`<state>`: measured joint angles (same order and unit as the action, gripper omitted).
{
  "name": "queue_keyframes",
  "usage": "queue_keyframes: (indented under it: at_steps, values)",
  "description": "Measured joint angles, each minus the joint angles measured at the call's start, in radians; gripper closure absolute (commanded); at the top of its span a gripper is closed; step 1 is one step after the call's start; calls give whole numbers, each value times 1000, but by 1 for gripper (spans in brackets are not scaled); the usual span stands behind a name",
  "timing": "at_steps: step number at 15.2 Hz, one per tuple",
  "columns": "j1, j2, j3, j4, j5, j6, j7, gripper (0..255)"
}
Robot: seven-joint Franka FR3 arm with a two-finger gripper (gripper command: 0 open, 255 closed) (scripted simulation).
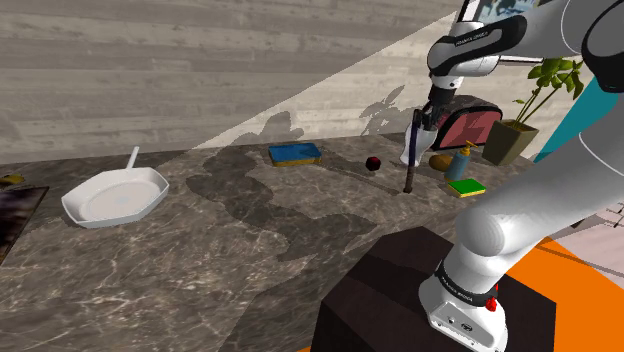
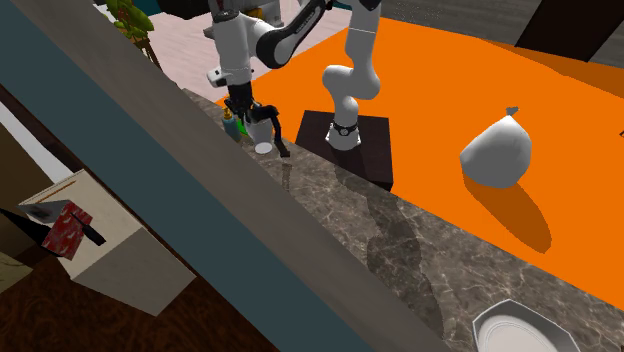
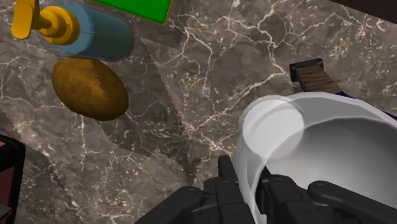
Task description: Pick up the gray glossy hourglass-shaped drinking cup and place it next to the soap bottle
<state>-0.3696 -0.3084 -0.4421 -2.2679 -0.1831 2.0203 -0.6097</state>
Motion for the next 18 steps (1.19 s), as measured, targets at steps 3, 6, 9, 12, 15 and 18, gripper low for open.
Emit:
queue_keyframes:
  at_steps: [3, 6, 9, 12, 15, 18]
  values:
    - [-2, 9, -7, -35, -1, 44, -1, 255]
    - [-1, 25, -12, -61, 1, 85, -2, 255]
    - [-1, 44, -19, -85, 4, 128, -6, 255]
    - [0, 65, -25, -112, 8, 175, -8, 255]
    - [1, 87, -33, -134, 13, 217, -14, 255]
    - [2, 100, -35, -148, 16, 243, -15, 255]
